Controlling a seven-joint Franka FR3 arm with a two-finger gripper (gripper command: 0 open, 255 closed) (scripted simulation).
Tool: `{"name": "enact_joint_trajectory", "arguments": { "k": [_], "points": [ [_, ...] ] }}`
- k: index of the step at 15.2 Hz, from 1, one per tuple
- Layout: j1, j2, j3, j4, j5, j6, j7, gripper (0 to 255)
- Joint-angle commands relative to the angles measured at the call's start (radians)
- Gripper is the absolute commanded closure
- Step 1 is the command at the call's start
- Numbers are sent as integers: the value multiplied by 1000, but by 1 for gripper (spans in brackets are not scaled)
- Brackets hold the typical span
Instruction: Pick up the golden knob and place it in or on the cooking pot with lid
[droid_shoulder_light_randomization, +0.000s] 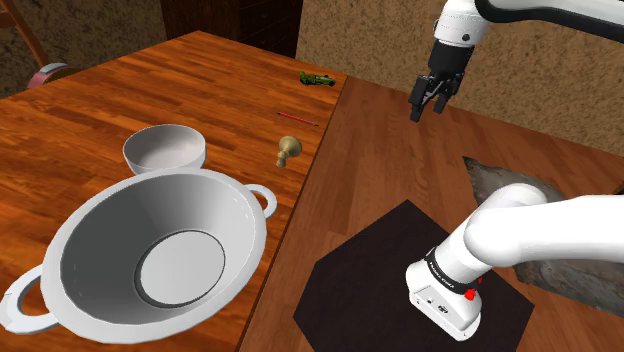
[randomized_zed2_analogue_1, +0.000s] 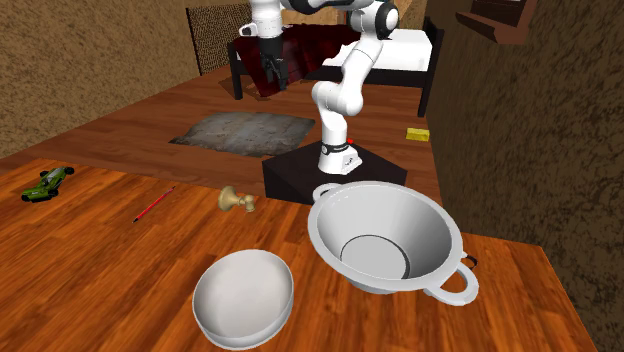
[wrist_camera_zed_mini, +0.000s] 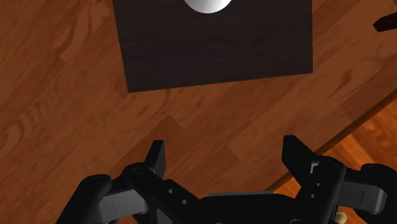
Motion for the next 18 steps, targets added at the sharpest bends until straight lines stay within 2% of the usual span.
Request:
{"name": "enact_joint_trajectory", "arguments": {
  "k": [1, 9, 18],
  "points": [
    [0, 0, 0, 0, 0, 0, 0, 0],
    [26, 236, 82, 24, 87, 179, 124, 0],
    [51, 553, 159, 149, 140, 342, 248, 0]
  ]
}}
